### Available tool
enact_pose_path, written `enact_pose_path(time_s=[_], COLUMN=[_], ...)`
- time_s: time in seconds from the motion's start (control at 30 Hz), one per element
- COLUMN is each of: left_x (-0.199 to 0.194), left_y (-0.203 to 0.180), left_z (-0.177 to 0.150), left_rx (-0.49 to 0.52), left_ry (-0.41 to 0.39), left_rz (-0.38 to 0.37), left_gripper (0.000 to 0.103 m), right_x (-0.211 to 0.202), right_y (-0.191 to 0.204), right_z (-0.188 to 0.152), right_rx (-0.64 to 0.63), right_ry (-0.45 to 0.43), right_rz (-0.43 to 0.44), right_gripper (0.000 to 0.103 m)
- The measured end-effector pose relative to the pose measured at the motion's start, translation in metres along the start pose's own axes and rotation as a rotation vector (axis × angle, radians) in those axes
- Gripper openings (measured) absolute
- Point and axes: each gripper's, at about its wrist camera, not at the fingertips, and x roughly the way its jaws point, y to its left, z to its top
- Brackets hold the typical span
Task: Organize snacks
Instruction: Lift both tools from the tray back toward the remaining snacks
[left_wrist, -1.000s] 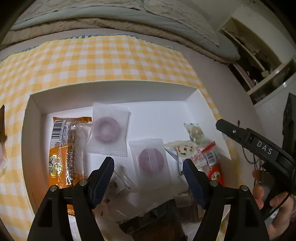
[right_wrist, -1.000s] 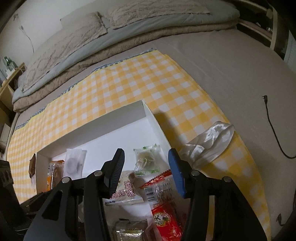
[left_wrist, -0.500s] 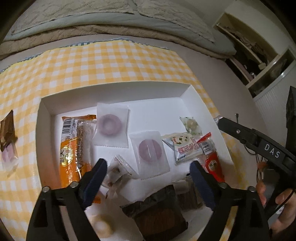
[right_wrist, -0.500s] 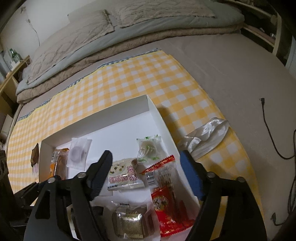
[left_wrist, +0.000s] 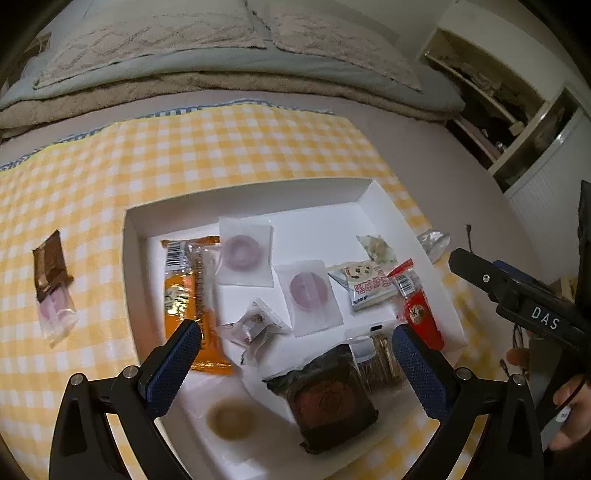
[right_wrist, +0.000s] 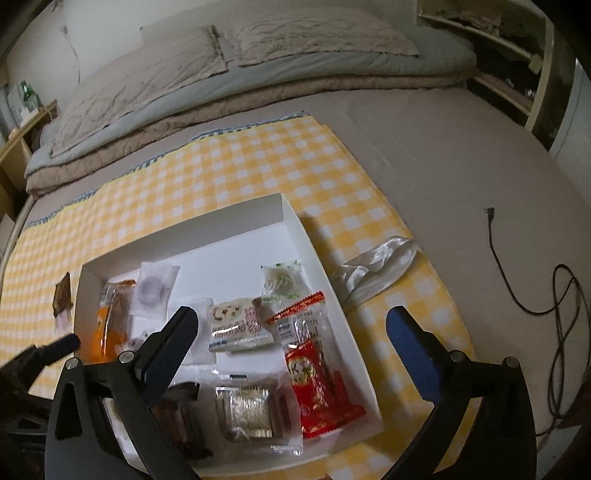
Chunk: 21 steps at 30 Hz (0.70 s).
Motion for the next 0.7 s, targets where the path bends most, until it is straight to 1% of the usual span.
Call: enact_pose_path(time_s=[0.2,0.37,0.5,0.7], left_x=[-0.029,-0.053,-0.073,-0.103], left_y=[0.009,0.023,0.040,0.070], left_z=[-0.004,-0.008,-0.012,-0.017], left_rx=[0.009,0.014,0.001,-0.020], left_ry=[-0.022,-0.044,-0.063,-0.096], left_rz=[0.000,0.021,0.045,0.080], left_gripper=[0.103,0.103,0.103,0.103], right_x=[-0.022,-0.032,-0.040,-0.048], right_y=[0.007,0.020,0.033,0.064], right_z=[-0.005,-0.007,-0.008,-0.009], right_rx=[0.015,-0.010,-0.016,-0.068], right_ry=[-0.043,-0.053,-0.065,-0.087], right_rz=[0.005,-0.008,0.020,0.048], right_gripper=[0.103,0.103,0.103,0.103])
